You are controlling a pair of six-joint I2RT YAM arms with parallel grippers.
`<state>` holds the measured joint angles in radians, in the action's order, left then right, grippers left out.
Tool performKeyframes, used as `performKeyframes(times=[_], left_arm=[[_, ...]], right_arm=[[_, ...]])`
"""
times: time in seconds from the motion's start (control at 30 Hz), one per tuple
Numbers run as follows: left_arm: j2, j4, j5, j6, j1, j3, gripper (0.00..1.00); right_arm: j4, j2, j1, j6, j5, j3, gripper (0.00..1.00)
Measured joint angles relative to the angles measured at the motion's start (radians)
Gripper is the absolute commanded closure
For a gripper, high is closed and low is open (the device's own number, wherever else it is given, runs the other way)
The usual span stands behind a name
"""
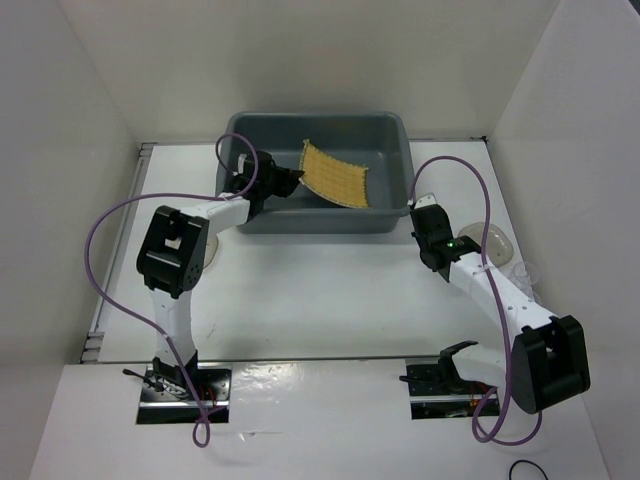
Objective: Place the mixed dishes into the plastic bin
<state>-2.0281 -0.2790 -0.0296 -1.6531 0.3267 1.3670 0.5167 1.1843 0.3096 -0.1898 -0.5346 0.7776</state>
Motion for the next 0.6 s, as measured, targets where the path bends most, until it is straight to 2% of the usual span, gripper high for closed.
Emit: performKeyframes(times=[0.1, 0.17, 0.2, 0.23, 0.33, 0.47, 0.53, 0.57, 0.6], left_arm=[[0.0, 0.007, 0.006, 0.001, 0.003, 0.0, 1.0], [0.0, 0.033, 0.005, 0.004, 0.005, 0.002, 0.94], [0.0, 0.056, 0.003, 0.008, 0.006, 0.007, 0.9], [-0.002, 0.088, -0.001, 0.015, 0.008, 0.017, 0.78], [-0.004, 0.187, -0.006, 0.046, 0.013, 0.043, 0.7], [-0.005, 0.297, -0.026, 0.084, 0.019, 0.05, 0.48], [-0.018, 0.364, -0.046, 0.115, 0.017, 0.069, 0.43], [-0.033, 0.396, -0.06, 0.137, 0.016, 0.089, 0.34], [-0.049, 0.422, -0.071, 0.164, 0.016, 0.11, 0.3]], right_arm=[[0.0, 0.0, 0.0, 0.001, 0.0, 0.0, 1.0], [0.0, 0.0, 0.0, 0.002, 0.0, 0.0, 1.0], [0.0, 0.0, 0.0, 0.002, 0.0, 0.0, 1.0], [0.0, 0.002, 0.0, 0.002, 0.0, 0.0, 1.0], [0.0, 0.003, 0.0, 0.002, 0.0, 0.0, 1.0], [0.0, 0.003, 0.0, 0.002, 0.001, 0.0, 1.0], [0.0, 0.003, 0.0, 0.002, 0.001, 0.0, 1.0], [0.0, 0.003, 0.0, 0.002, 0.001, 0.0, 1.0], [0.0, 0.003, 0.0, 0.002, 0.001, 0.0, 1.0]])
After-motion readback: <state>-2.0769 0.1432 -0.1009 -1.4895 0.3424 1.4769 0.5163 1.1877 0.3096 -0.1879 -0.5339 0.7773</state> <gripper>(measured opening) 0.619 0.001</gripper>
